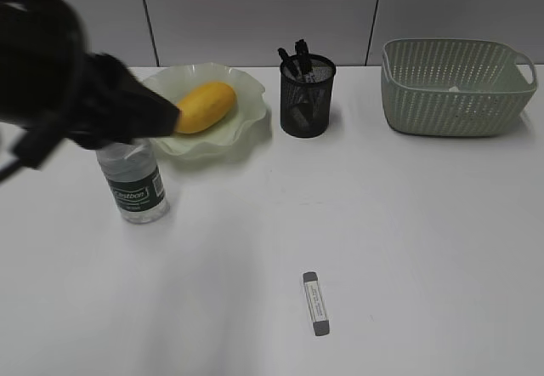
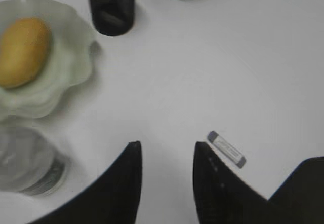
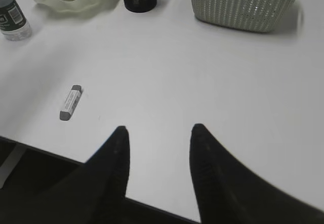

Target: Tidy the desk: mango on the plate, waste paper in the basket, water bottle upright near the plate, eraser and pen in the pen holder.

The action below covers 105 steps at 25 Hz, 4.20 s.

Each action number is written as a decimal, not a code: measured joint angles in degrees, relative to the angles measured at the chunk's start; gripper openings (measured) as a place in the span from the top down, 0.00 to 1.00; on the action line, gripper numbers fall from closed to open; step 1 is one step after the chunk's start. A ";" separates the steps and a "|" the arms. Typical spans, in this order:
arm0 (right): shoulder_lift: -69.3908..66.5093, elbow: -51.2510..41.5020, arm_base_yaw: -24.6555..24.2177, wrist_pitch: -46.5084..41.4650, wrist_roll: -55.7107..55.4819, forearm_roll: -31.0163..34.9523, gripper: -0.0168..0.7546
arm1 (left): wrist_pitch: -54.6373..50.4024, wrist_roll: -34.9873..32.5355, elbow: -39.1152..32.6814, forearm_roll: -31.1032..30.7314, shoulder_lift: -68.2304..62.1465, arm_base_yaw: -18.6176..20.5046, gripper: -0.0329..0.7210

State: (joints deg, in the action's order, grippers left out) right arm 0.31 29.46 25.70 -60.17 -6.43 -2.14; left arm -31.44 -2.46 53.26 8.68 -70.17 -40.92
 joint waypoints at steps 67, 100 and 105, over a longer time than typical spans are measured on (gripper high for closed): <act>0.00 -0.17 0.00 0.34 0.00 -1.10 0.57 | 48.71 43.54 47.92 -51.54 -62.58 10.27 0.60; 0.00 -0.17 0.00 0.34 0.00 -1.10 0.57 | -31.99 23.45 -13.86 -26.78 52.71 0.02 0.53; 0.00 -0.17 0.00 0.34 0.00 -1.03 0.57 | -36.68 16.71 -17.13 -21.21 66.08 0.02 0.51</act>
State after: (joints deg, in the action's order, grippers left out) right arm 0.31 29.29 25.70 -59.83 -6.43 -3.17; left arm -68.12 14.26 36.13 -12.53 -4.08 -40.90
